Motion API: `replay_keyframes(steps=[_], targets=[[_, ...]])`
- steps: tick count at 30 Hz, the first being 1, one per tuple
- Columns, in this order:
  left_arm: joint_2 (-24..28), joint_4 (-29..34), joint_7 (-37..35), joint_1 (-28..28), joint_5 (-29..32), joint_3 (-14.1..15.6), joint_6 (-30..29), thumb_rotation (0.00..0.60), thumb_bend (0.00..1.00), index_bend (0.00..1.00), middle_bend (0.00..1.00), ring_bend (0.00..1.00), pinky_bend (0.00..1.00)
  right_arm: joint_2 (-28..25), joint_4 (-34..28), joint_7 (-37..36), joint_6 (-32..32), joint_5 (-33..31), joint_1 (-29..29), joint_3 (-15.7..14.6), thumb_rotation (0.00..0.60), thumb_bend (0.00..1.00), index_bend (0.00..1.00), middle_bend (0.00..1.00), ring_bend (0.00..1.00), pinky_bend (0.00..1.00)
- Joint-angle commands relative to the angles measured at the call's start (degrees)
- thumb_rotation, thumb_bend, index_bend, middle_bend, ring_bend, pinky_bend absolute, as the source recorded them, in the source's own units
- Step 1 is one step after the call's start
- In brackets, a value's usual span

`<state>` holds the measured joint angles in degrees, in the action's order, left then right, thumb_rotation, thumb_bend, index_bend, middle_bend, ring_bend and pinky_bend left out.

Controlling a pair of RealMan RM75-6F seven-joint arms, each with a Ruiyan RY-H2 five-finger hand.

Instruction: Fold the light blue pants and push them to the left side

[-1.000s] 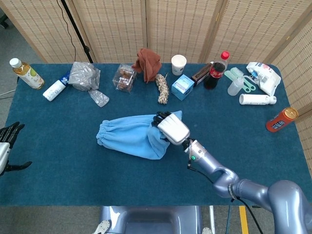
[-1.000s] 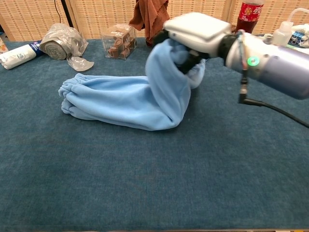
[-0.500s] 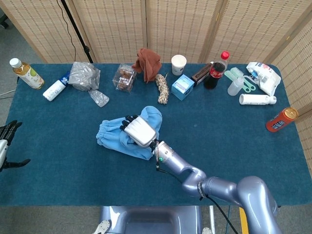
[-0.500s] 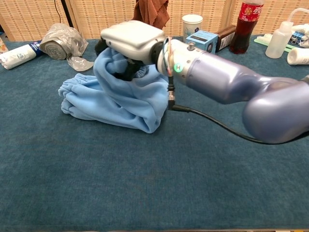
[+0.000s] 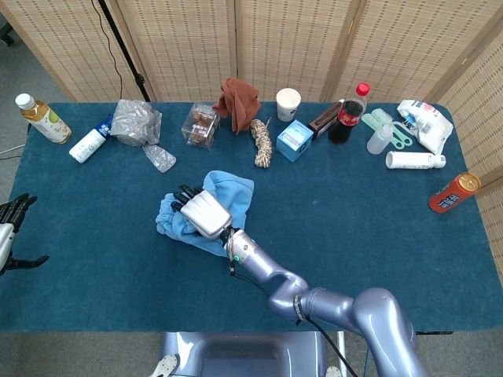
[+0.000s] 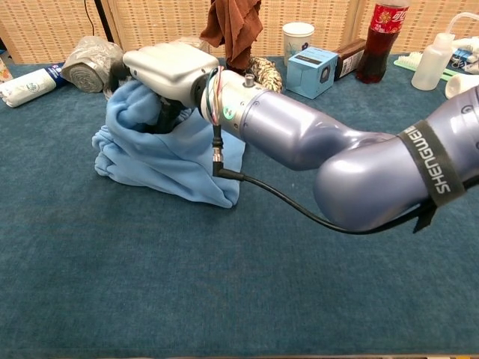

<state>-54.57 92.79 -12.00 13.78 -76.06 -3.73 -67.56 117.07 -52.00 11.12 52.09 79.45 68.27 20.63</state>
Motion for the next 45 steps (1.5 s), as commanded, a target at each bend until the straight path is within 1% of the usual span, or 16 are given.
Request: replay_keyframes(steps=[1,4,7,10,13,15,17,22,27,28,30,32,34,37,40,45], targets=[[-0.07,-0.09,-0.01,0.00,-0.13,0.02,-0.01,0.600,0.05,0.00,0.00,0.00,0.00,-1.25,-2.32,0.72,1.26,-0.64,-0.33,1.01,0.600,0.00,0.00,0.00,0.00,0.06],[-0.26,-0.26,0.24,0.13,-0.01,0.02,0.32,0.600,0.05,0.00,0.00,0.00,0.00,-3.90,-6.97,1.77,2.63,-1.41,-0.96,2.39,0.600,0.00,0.00,0.00,0.00,0.06],[-0.48,-0.21,0.60,0.22,-0.39,0.08,0.25,0.600,0.05,0.00,0.00,0.00,0.00,-7.48,-12.88,3.53,3.93,-2.77,-2.43,3.66,0.600,0.00,0.00,0.00,0.00,0.06],[-0.97,-0.23,1.10,0.25,-1.30,0.28,-0.16,0.600,0.05,0.00,0.00,0.00,0.00,-12.51,-19.32,5.65,5.08,-3.76,-4.85,3.80,0.600,0.00,0.00,0.00,0.00,0.06],[-1.68,-0.62,1.28,0.36,-2.58,0.47,-0.71,0.600,0.05,0.00,0.00,0.00,0.00,-18.19,-24.74,6.17,6.17,-3.53,-7.91,2.70,0.600,0.00,0.00,0.00,0.00,0.06],[-1.98,-0.78,1.06,0.44,-3.33,0.53,-1.00,0.600,0.05,0.00,0.00,0.00,0.00,-20.92,-26.69,5.98,6.73,-3.27,-9.47,1.99,0.600,0.00,0.00,0.00,0.00,0.06],[-2.45,-1.04,0.41,0.54,-4.82,0.60,-1.79,0.600,0.05,0.00,0.00,0.00,0.00,-24.98,-28.94,5.05,7.55,-2.60,-11.89,0.75,0.600,0.00,0.00,0.00,0.00,0.06],[-4.31,-1.75,-1.45,0.93,-9.99,0.42,-5.52,0.600,0.05,0.00,0.00,0.00,0.00,-34.73,-33.14,-0.40,10.92,0.80,-18.59,-3.18,0.600,0.00,0.00,0.00,0.00,0.06],[-4.23,-0.29,0.74,2.59,-14.92,0.13,-7.47,0.600,0.05,0.00,0.00,0.00,0.00,-41.66,-34.68,-6.53,14.16,3.12,-25.07,-7.66,0.600,0.00,0.00,0.00,0.00,0.06],[-3.97,0.69,2.11,3.99,-18.29,-0.36,-8.51,0.600,0.05,0.00,0.00,0.00,0.00,-44.30,-34.03,-8.36,15.04,3.02,-28.03,-9.80,0.600,0.00,0.00,0.00,0.00,0.06],[-3.67,1.43,3.33,5.18,-20.41,-0.68,-8.81,0.600,0.05,0.00,0.00,0.00,0.00,-46.53,-33.50,-11.28,15.90,4.28,-30.05,-11.53,0.600,0.00,0.00,0.00,0.00,0.06],[-3.70,2.69,6.48,6.97,-22.49,-1.50,-8.61,0.600,0.05,0.00,0.00,0.00,0.00,-48.62,-32.65,-14.82,16.53,4.69,-32.49,-13.39,0.600,0.00,0.00,0.00,0.00,0.06],[-3.75,4.04,8.38,8.03,-23.18,-1.75,-7.76,0.600,0.05,0.00,0.00,0.00,0.00,-49.49,-32.13,-17.09,16.92,5.17,-33.66,-14.29,0.600,0.00,0.00,0.00,0.00,0.06],[-4.63,7.23,12.03,11.47,-25.93,-2.23,-4.74,0.600,0.05,0.00,0.00,0.00,0.00,-50.57,-29.72,-21.51,17.32,5.28,-36.41,-16.36,0.600,0.00,0.00,0.00,0.00,0.06],[-6.04,8.75,15.41,13.50,-26.42,-2.88,-2.61,0.600,0.05,0.00,0.00,0.00,0.00,-50.60,-27.89,-24.58,18.09,5.64,-37.91,-17.19,0.600,0.00,0.00,0.00,0.00,0.06],[-9.21,11.28,21.85,18.02,-25.71,-4.53,3.05,0.600,0.05,0.00,0.00,0.00,0.00,-50.53,-25.32,-29.45,20.14,5.88,-40.91,-18.27,0.600,0.00,0.00,0.00,0.00,0.06]])
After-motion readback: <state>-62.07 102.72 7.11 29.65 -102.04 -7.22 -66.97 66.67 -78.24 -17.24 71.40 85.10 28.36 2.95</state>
